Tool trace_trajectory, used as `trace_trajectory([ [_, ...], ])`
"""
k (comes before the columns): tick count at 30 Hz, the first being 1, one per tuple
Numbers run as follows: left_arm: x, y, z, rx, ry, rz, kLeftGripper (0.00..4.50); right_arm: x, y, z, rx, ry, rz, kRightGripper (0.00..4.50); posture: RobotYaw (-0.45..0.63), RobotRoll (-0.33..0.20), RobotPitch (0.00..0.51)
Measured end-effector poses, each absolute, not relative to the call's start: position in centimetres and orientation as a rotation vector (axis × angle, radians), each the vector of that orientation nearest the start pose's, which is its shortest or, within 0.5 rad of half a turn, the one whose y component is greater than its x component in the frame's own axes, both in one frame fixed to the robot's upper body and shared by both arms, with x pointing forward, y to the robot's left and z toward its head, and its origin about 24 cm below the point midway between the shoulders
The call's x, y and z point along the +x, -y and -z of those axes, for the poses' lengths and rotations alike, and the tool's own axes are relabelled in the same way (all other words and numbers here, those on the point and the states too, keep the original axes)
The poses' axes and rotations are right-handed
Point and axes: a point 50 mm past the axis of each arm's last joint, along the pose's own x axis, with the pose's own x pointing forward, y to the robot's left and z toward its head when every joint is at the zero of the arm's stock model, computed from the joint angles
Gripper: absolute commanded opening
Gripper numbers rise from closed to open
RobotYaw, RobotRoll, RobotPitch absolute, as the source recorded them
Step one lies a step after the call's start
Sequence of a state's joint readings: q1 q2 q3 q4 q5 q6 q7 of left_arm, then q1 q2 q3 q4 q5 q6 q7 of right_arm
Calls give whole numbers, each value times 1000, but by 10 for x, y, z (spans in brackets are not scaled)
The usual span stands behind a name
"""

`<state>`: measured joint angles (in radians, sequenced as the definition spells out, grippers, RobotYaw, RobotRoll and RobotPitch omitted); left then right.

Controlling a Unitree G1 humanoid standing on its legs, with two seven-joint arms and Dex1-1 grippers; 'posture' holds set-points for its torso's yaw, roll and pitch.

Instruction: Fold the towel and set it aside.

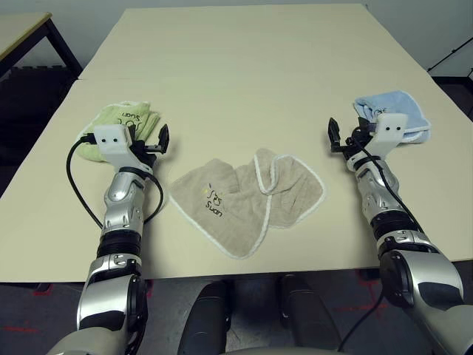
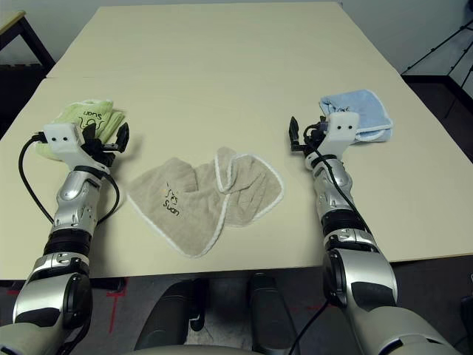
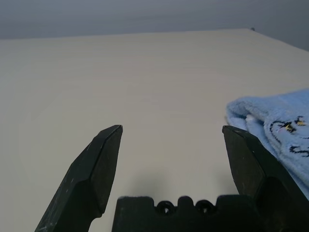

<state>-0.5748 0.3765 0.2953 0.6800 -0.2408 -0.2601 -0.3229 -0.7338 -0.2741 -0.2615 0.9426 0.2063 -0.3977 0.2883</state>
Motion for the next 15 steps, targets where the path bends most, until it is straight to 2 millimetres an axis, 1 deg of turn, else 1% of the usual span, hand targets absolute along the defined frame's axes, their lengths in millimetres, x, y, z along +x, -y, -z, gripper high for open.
trace_trajectory([
  [3,344,-266,-118,26,248,17,4476,370,225,-109,48,248,-52,4469,-32,0,138],
  [7,343,-276,-125,49,253,21,4476,369,229,-115,28,267,-68,4469,-29,0,136],
  [12,343,-276,-125,42,246,26,4476,369,228,-117,26,274,-72,4469,-29,0,136],
  [15,343,-276,-127,34,239,71,4476,369,228,-117,28,269,-77,4469,-30,0,139],
])
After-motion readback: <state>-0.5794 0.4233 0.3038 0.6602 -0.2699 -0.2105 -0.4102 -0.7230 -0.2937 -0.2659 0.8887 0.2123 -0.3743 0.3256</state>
